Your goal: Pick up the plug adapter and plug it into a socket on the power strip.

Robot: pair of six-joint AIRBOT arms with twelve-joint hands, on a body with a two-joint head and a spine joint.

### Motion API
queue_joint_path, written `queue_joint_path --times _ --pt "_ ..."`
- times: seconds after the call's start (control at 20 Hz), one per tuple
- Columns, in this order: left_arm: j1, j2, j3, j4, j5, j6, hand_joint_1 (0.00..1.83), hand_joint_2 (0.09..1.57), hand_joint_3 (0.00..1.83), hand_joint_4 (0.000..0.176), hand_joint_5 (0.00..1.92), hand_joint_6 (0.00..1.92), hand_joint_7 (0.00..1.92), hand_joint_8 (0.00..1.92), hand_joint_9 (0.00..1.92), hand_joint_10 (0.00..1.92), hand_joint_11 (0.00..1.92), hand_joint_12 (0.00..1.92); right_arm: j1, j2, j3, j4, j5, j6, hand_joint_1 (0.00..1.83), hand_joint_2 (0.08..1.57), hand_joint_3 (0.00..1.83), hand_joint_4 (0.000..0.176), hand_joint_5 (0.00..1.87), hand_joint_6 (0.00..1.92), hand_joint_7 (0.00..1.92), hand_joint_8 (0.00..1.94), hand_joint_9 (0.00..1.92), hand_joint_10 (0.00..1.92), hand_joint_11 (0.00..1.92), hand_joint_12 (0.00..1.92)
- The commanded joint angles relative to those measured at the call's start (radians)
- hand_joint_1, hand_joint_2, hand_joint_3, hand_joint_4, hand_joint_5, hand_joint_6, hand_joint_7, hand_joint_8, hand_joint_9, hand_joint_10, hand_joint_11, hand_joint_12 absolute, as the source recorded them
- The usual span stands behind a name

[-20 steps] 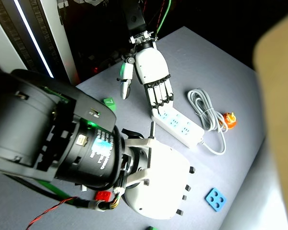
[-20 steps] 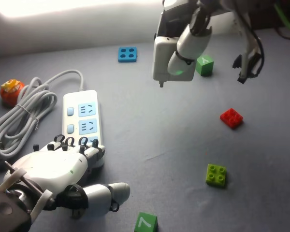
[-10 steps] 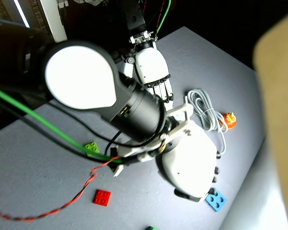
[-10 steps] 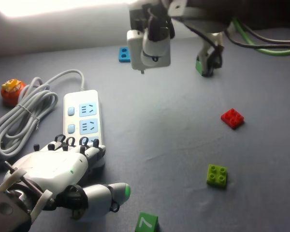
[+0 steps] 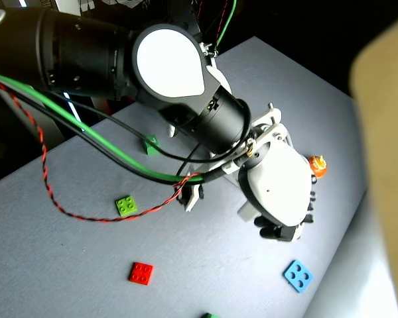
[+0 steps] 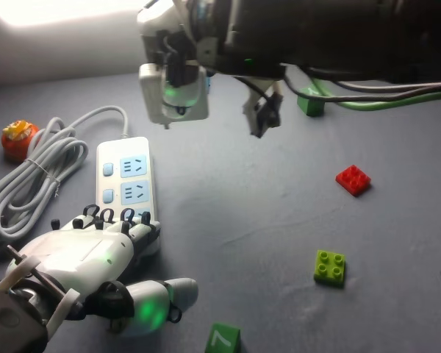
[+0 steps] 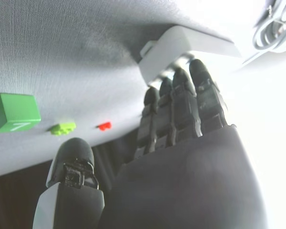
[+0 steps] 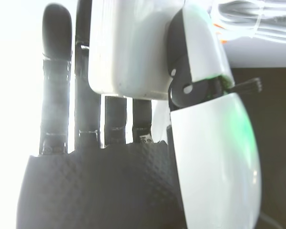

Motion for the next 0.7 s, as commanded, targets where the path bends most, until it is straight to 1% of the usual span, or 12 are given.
queue_joint_path --times 0.0,0.1,0.2,0.3,0.45,0.5,0.65 --pt "0.006 -0.004 0.000 -0.003 -0.002 -0.006 0.00 1.24 0.00 0.000 0.16 0.00 0.24 0.00 0.26 0.00 0.00 0.43 0.003 -0.007 0.011 -0.047 0.057 0.019 1.21 1.14 0.00 0.000 0.89 1.06 0.98 1.07 1.06 0.43 0.67 1.10" --pt "0.005 -0.004 0.000 -0.003 -0.002 -0.006 0.00 1.24 0.00 0.000 0.13 0.00 0.24 0.00 0.26 0.00 0.00 0.42 -0.002 -0.045 0.043 -0.047 0.058 0.033 1.21 1.14 0.00 0.000 0.88 1.06 0.98 1.07 1.05 0.44 0.66 1.13" --pt "0.006 -0.004 0.000 -0.003 -0.002 -0.006 0.00 1.24 0.00 0.000 0.13 0.00 0.24 0.00 0.26 0.00 0.00 0.45 -0.005 -0.075 0.064 -0.047 0.058 0.034 1.21 1.13 0.00 0.000 0.91 1.03 1.01 1.03 1.06 0.44 0.68 1.11" --pt "0.006 -0.004 -0.001 -0.003 -0.002 -0.006 0.00 1.24 0.00 0.000 0.13 0.00 0.23 0.00 0.25 0.00 0.00 0.41 -0.013 -0.110 0.092 -0.052 0.064 0.037 1.21 1.14 0.00 0.000 0.88 1.07 0.98 1.08 1.05 0.44 0.66 1.10" --pt "0.006 -0.004 -0.001 -0.003 -0.002 -0.006 0.00 1.24 0.00 0.000 0.14 0.00 0.25 0.00 0.25 0.00 0.00 0.41 -0.025 -0.136 0.102 -0.129 0.069 0.081 1.20 1.15 0.00 0.000 0.87 1.08 0.98 1.07 1.06 0.45 0.67 1.11" --pt "0.007 -0.004 -0.001 -0.003 -0.002 -0.006 0.00 1.24 0.00 0.000 0.14 0.00 0.24 0.00 0.25 0.00 0.00 0.41 -0.027 -0.139 0.102 -0.129 0.076 0.085 1.21 1.14 0.00 0.000 0.88 1.07 1.00 1.05 1.06 0.44 0.67 1.11" --pt "0.009 -0.004 -0.001 -0.003 -0.002 -0.006 0.00 1.24 0.00 0.000 0.16 0.00 0.26 0.00 0.27 0.00 0.00 0.48 -0.037 -0.157 0.115 -0.131 0.078 0.097 1.21 1.14 0.00 0.000 0.89 1.04 1.01 1.05 1.07 0.44 0.67 1.11"
